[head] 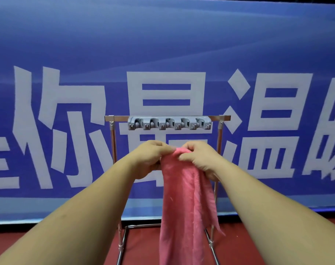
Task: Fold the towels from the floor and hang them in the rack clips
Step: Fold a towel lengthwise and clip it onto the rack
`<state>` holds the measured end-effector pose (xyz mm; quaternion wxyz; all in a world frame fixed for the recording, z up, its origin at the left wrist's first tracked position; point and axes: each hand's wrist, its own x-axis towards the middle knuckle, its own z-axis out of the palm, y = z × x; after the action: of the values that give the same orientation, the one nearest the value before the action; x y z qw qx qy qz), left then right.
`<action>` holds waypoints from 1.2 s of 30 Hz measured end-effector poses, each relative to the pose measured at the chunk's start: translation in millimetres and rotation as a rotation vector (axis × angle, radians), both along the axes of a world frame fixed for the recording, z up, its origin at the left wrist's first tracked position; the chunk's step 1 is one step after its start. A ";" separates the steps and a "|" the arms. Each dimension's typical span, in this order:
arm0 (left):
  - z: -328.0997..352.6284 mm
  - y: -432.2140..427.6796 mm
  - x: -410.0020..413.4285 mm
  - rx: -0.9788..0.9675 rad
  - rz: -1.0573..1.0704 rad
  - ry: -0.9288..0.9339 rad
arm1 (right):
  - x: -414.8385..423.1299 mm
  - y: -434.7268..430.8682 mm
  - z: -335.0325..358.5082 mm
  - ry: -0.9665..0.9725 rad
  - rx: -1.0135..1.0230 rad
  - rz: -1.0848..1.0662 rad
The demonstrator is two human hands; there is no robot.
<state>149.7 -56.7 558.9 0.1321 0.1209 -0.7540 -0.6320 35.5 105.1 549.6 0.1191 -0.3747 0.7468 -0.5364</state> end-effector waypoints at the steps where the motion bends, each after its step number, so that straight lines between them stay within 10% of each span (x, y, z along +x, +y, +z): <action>1: -1.0 1.2 -2.0 -0.006 -0.019 -0.001 | -1.5 -0.4 -0.3 -0.001 -0.003 -0.001; 17: -2.3 -7.6 -31.3 -0.129 0.267 0.237 | -48.9 31.5 -34.0 0.062 0.371 -0.058; 36: -12.5 -43.8 -18.3 -0.137 0.492 0.255 | -51.0 32.5 -24.7 -0.352 0.039 0.045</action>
<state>131.4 -100.5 546.4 0.3833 0.2106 -0.7200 -0.5388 -15.5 137.6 524.9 0.2670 -0.2891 0.7161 -0.5765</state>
